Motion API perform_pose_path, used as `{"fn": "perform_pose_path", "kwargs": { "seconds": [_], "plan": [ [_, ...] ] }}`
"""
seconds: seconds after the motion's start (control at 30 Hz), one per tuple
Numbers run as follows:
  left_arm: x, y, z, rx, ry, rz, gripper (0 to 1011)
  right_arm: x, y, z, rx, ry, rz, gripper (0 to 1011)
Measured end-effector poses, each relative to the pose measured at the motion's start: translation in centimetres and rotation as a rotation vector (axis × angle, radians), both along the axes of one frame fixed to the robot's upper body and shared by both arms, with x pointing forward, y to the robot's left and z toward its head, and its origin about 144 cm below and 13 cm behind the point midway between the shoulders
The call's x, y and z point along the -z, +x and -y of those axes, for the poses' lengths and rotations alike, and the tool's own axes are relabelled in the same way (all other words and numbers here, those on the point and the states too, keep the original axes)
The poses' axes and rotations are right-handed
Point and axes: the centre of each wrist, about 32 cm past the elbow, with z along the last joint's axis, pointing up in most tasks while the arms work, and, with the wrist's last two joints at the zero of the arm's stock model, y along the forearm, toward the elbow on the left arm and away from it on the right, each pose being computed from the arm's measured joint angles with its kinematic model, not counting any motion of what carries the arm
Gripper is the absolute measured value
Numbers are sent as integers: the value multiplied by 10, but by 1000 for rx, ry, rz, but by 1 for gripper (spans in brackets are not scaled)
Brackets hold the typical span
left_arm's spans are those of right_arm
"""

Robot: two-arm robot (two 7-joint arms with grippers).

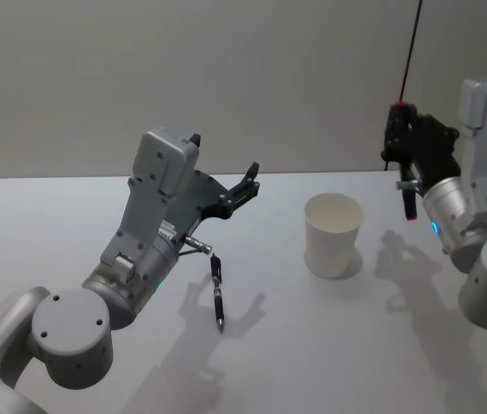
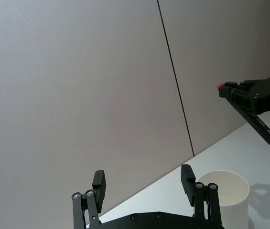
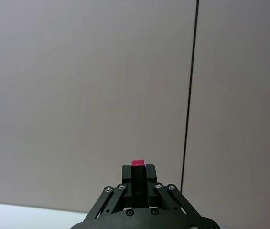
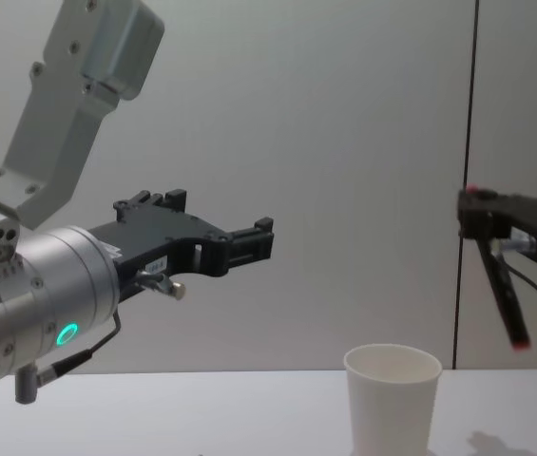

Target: Place the pen into the pen holder.

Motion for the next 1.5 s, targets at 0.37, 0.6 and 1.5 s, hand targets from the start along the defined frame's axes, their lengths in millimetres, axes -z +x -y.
{"fn": "perform_pose_path", "kwargs": {
  "seconds": [0.37,0.6,1.5],
  "plan": [
    [0,0,0,0,0,0,1003,11,17,-21,-56,29,170,160],
    [0,0,0,0,0,0,1003,20,27,-31,-79,36,241,159],
    [0,0,0,0,0,0,1003,67,39,-47,-118,28,295,160]
  ]
}}
